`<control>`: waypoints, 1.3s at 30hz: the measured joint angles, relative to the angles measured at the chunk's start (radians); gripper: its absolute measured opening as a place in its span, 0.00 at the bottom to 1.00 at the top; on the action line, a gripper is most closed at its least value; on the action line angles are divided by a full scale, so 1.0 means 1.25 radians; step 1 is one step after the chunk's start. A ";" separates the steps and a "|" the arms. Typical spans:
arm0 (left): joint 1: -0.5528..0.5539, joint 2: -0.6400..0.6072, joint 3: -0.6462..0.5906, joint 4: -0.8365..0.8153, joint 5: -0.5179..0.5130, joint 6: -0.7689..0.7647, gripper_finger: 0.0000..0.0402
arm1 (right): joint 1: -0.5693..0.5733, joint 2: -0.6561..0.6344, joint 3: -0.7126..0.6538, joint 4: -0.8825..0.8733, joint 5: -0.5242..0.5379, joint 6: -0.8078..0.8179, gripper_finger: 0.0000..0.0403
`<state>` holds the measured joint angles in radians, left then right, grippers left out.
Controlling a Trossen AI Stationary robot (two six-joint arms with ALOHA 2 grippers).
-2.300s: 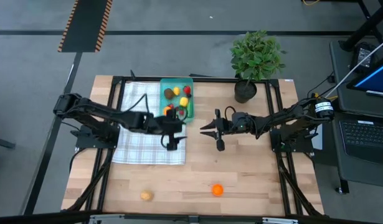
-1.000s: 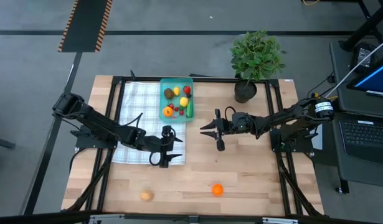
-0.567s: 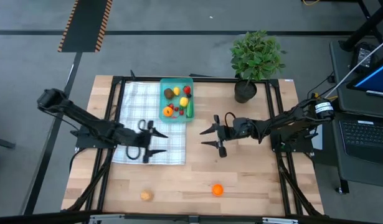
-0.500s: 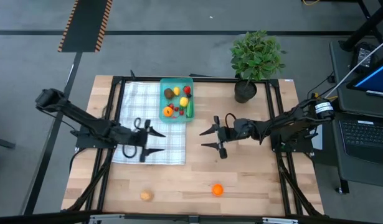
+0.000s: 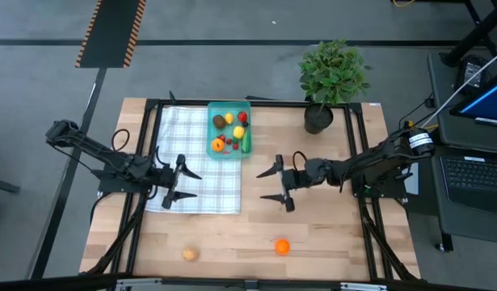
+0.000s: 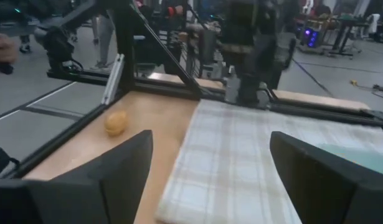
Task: Pick and placing Produce into tupperware
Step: Put the orange squash into the blue bin
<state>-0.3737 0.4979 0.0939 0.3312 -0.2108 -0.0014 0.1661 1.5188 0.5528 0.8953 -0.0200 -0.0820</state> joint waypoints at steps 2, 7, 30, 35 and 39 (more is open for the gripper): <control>0.000 -0.009 -0.010 -0.001 0.000 -0.020 0.68 | 0.016 0.000 0.031 -0.032 0.001 -0.007 0.81; 0.000 -0.012 -0.022 -0.002 0.000 -0.081 0.68 | 0.058 0.000 0.141 -0.284 0.013 -0.042 0.80; -0.061 -0.011 -0.022 -0.003 0.000 -0.131 0.68 | 0.377 0.002 0.414 -0.923 0.361 0.231 0.80; -0.072 -0.011 -0.022 -0.002 0.000 -0.145 0.68 | 0.407 0.048 0.417 -0.922 0.382 0.270 0.80; -0.075 -0.011 -0.022 0.000 0.000 -0.145 0.68 | 0.421 0.115 0.477 -1.001 0.379 0.294 0.80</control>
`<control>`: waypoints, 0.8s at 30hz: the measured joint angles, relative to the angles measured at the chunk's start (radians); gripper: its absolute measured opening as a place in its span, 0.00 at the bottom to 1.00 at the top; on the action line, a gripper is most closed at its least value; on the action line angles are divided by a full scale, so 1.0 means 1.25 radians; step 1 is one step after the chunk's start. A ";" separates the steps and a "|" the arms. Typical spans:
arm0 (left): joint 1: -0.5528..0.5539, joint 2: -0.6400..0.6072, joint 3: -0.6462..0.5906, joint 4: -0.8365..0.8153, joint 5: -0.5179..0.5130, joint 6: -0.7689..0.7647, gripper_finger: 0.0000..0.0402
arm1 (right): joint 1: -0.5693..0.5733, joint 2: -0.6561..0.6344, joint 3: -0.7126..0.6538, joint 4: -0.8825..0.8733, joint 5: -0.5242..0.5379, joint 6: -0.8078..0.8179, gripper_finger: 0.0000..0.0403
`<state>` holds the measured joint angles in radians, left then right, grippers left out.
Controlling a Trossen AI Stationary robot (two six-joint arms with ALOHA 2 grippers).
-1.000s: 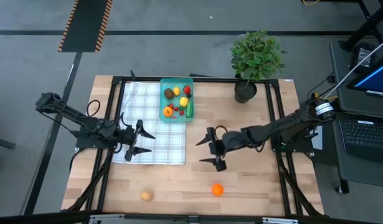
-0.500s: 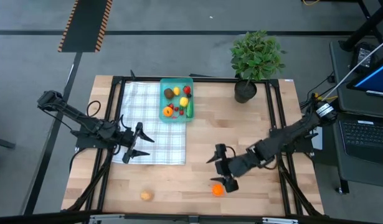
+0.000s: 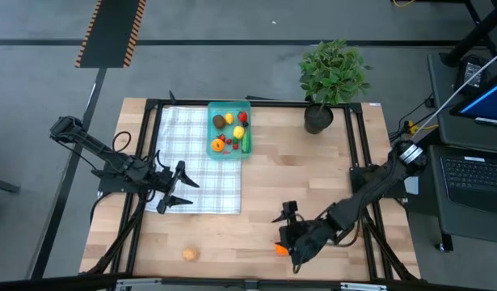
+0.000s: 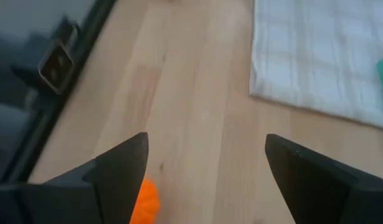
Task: Pick and placing Produce into tupperware
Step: Put the orange squash into the blue bin
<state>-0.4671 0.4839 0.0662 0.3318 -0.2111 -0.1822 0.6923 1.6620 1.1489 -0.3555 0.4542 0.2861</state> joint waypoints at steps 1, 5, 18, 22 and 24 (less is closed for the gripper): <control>0.000 0.000 0.000 0.000 0.000 0.000 0.68 | 0.003 0.019 0.026 -0.038 0.000 0.002 0.80; 0.000 0.000 0.000 0.000 0.000 0.000 0.68 | 0.011 0.102 0.138 -0.199 -0.024 0.046 0.80; 0.000 0.000 0.000 -0.005 0.000 -0.002 0.68 | 0.019 0.258 0.278 -0.269 -0.173 0.132 0.80; 0.000 0.000 0.000 -0.006 0.000 -0.002 0.68 | 0.026 0.280 0.278 -0.275 -0.175 0.147 0.80; 0.000 0.000 0.000 -0.005 0.000 -0.002 0.68 | 0.026 0.290 0.278 -0.284 -0.175 0.147 0.80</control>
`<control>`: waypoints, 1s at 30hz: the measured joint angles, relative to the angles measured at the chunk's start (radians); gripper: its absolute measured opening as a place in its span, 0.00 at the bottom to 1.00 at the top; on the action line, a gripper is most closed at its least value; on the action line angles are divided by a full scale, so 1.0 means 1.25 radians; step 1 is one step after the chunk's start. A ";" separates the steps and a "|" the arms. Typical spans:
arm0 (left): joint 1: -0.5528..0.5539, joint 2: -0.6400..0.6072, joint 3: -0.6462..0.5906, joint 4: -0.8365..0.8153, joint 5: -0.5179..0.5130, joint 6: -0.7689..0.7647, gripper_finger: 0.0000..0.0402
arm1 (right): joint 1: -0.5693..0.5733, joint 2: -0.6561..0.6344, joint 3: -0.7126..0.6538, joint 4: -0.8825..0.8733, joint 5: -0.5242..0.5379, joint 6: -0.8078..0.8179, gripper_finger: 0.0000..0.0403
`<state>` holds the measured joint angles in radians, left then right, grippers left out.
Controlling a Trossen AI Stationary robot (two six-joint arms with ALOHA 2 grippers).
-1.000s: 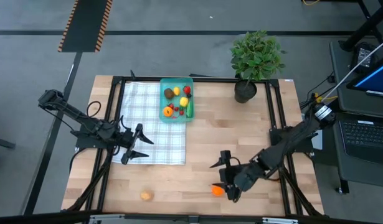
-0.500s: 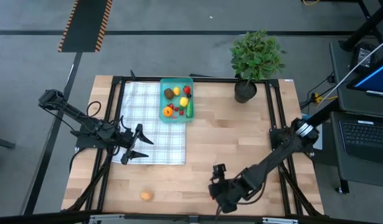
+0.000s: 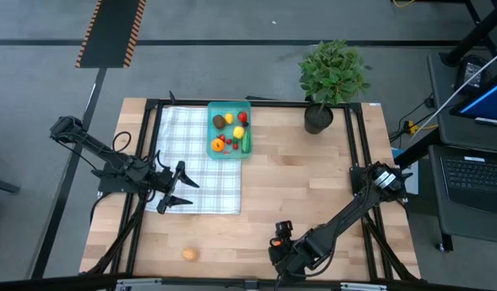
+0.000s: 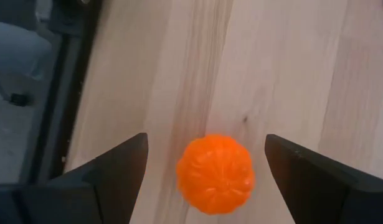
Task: Pick and placing Produce into tupperware
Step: Put the orange squash into the blue bin
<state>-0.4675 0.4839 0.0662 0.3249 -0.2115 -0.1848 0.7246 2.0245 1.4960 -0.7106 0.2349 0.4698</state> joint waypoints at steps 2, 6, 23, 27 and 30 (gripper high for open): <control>0.000 0.000 0.000 0.000 0.000 0.000 0.68 | 0.000 0.008 0.000 -0.001 0.003 0.000 0.80; 0.000 0.000 0.000 0.000 0.000 -0.020 0.68 | 0.000 0.027 0.000 -0.002 0.004 0.001 0.80; 0.000 0.000 0.000 -0.002 0.000 -0.020 0.68 | -0.013 0.088 0.002 -0.049 0.003 0.082 0.80; 0.000 0.000 0.000 -0.002 0.000 -0.020 0.68 | -0.013 0.089 0.002 -0.049 0.003 0.082 0.80; 0.000 0.000 0.000 -0.001 0.000 -0.020 0.68 | -0.015 0.089 0.002 -0.049 0.003 0.082 0.80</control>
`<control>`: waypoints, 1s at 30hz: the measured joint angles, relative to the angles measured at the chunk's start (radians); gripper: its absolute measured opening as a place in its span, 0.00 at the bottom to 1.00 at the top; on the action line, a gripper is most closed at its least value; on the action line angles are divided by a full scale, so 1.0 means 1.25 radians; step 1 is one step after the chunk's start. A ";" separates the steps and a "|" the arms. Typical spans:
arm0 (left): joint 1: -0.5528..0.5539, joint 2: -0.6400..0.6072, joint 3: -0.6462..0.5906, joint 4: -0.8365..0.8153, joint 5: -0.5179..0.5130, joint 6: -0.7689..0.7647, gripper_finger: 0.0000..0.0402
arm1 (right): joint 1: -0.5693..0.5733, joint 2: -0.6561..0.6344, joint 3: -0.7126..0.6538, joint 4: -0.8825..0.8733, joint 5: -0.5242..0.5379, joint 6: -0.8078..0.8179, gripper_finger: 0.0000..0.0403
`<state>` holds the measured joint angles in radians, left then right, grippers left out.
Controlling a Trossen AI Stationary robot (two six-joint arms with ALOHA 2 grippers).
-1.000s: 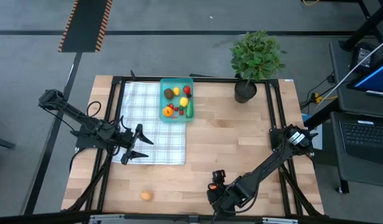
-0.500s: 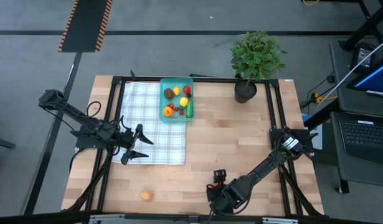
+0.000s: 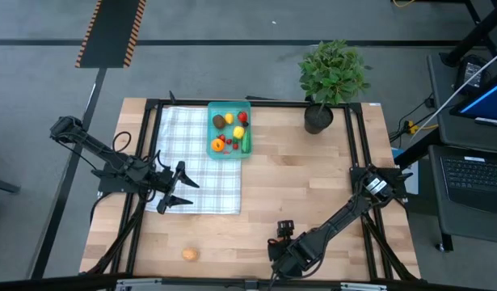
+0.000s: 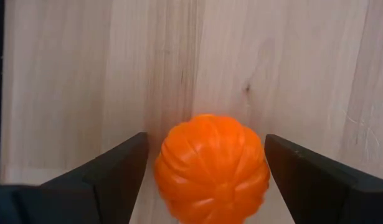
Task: Pick and placing Produce into tupperware
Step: Put the orange squash into the blue bin
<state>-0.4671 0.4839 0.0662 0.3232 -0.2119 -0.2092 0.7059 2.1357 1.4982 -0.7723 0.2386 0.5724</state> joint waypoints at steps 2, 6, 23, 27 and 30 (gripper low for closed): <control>0.000 0.000 0.000 0.000 0.000 0.000 0.68 | -0.002 0.000 0.000 0.000 0.000 0.000 0.80; 0.000 0.000 0.000 0.000 0.000 0.000 0.68 | -0.007 0.001 -0.001 0.003 -0.006 0.003 0.78; 0.000 0.000 0.000 0.000 0.000 -0.001 0.68 | -0.029 0.001 -0.002 0.001 -0.032 0.043 0.62; 0.000 0.000 0.000 0.000 0.000 -0.001 0.68 | -0.047 -0.009 -0.004 -0.002 -0.033 0.049 0.62; 0.000 0.000 0.000 0.000 0.000 -0.001 0.68 | -0.065 -0.013 -0.005 -0.010 -0.027 0.046 0.62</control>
<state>-0.4675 0.4843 0.0662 0.3229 -0.2119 -0.2100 0.6246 2.1189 1.4914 -0.7845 0.2044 0.6294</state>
